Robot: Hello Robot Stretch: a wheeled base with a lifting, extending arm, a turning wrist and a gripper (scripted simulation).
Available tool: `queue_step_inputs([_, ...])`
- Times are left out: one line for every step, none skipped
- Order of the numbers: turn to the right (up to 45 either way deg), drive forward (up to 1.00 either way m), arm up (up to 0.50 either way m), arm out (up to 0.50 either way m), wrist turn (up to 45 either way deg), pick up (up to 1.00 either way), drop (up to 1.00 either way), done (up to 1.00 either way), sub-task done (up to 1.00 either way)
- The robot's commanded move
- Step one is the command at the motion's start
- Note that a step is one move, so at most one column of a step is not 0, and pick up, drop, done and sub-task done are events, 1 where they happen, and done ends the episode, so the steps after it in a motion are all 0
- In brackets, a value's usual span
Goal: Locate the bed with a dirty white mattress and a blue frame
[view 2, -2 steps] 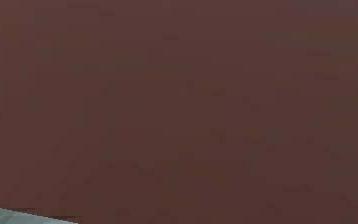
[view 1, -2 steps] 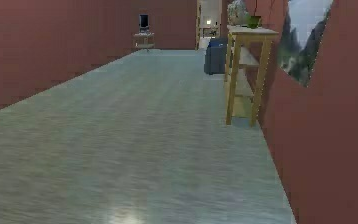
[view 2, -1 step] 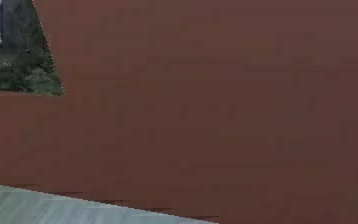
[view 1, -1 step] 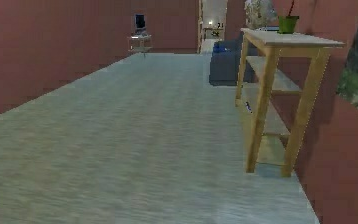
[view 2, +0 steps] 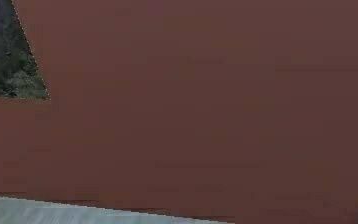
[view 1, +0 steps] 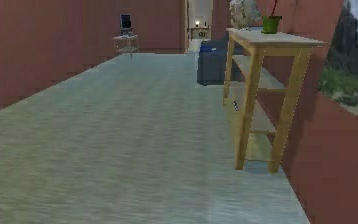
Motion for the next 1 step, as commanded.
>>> queue_step_inputs([0.0,1.0,0.0,0.0,0.0,0.0,0.0,0.0,0.0])
